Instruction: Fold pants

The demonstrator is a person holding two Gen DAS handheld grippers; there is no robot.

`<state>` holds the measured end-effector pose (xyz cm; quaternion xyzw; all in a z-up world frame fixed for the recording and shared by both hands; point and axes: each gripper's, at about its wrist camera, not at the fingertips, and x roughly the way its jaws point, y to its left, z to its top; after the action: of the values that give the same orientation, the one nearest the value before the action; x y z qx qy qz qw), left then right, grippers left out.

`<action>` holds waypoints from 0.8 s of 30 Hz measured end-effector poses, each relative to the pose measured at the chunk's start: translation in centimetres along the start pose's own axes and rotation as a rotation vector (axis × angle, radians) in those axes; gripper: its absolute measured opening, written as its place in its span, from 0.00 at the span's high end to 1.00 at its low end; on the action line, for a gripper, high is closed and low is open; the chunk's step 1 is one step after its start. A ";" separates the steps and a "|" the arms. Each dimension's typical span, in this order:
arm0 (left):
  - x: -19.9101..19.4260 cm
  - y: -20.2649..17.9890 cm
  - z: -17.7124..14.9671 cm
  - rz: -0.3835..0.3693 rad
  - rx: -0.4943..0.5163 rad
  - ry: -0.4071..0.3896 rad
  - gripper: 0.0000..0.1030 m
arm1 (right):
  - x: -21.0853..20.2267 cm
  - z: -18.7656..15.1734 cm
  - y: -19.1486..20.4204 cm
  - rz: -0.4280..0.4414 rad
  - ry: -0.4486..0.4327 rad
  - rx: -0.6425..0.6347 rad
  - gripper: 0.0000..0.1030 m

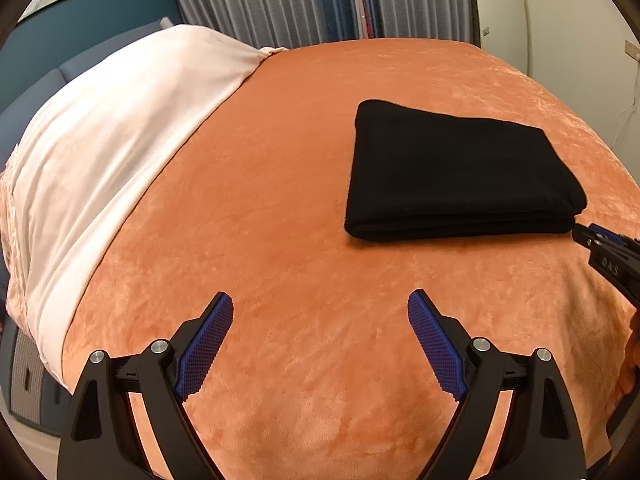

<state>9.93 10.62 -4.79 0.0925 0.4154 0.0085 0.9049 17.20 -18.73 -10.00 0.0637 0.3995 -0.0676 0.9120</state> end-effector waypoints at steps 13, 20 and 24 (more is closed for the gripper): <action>-2.9 -2.9 1.3 -0.055 0.025 -0.105 0.16 | -11.8 -1.8 2.5 -0.119 -0.294 -0.062 0.22; -2.0 -3.8 1.7 -0.042 0.015 -0.105 0.16 | -11.4 -2.2 2.5 -0.100 -0.293 -0.023 0.22; -0.5 -3.8 2.0 -0.037 0.006 -0.091 0.16 | -9.9 -2.2 2.4 -0.084 -0.260 -0.004 0.22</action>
<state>10.90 6.55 -3.83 0.0875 0.3754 -0.0138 0.9226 9.34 -15.28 -4.04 0.0357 0.2802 -0.1128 0.9526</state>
